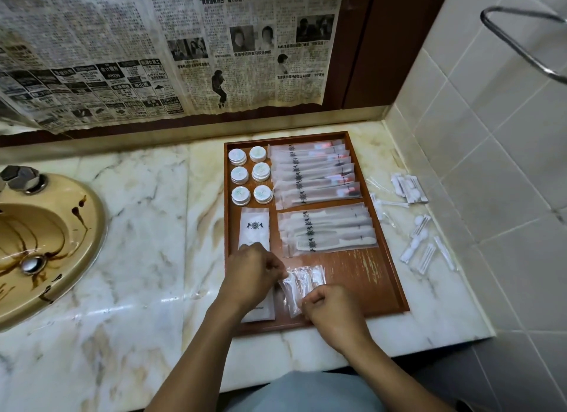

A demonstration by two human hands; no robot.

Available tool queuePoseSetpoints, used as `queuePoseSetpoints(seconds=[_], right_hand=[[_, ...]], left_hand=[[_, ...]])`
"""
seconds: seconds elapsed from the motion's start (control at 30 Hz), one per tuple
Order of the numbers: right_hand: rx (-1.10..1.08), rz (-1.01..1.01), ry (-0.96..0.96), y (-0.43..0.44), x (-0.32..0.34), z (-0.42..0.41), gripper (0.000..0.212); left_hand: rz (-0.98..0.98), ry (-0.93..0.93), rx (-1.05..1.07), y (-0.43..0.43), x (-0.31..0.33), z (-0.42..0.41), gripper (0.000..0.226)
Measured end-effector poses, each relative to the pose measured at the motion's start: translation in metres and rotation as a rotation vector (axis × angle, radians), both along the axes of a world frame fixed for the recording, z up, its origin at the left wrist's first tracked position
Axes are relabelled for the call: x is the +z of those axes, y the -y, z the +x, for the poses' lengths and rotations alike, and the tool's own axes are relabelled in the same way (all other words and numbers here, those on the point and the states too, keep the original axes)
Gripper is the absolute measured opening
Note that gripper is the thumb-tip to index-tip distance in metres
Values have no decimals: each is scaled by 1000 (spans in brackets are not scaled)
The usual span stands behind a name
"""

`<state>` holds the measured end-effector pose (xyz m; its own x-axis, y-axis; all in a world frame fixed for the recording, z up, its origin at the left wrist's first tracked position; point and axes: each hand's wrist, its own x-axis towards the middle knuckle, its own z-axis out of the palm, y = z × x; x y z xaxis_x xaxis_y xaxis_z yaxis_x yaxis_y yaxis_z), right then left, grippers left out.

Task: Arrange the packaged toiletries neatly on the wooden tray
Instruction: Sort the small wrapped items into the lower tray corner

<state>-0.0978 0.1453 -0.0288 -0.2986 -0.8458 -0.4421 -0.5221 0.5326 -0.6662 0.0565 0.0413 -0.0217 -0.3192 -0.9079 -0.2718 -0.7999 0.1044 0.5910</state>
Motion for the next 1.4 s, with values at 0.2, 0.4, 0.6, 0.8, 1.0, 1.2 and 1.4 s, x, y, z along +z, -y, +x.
queuePoseSetpoints(seconds=[0.2, 0.4, 0.6, 0.8, 1.0, 1.2, 1.4], right_hand=[[51, 6, -221, 5, -9, 8, 32], [76, 17, -243, 5, -11, 6, 33], [-47, -54, -240, 7, -7, -26, 6], [-74, -17, -235, 10, -17, -41, 13], [-89, -1, -181, 14, -26, -42, 19], [-69, 0, -179, 14, -31, -41, 26], [-70, -3, -146, 13, -32, -44, 17]], left_hand=[[-158, 305, -146, 6, -3, -21, 18], [-221, 377, -194, 1, -7, -23, 22], [-227, 382, -164, 0, -9, -20, 22], [-236, 375, -155, -1, -10, -18, 25], [-215, 396, -199, -4, -9, -18, 28], [-208, 390, -196, -5, -9, -19, 28], [-231, 366, -154, -4, -10, -18, 25]])
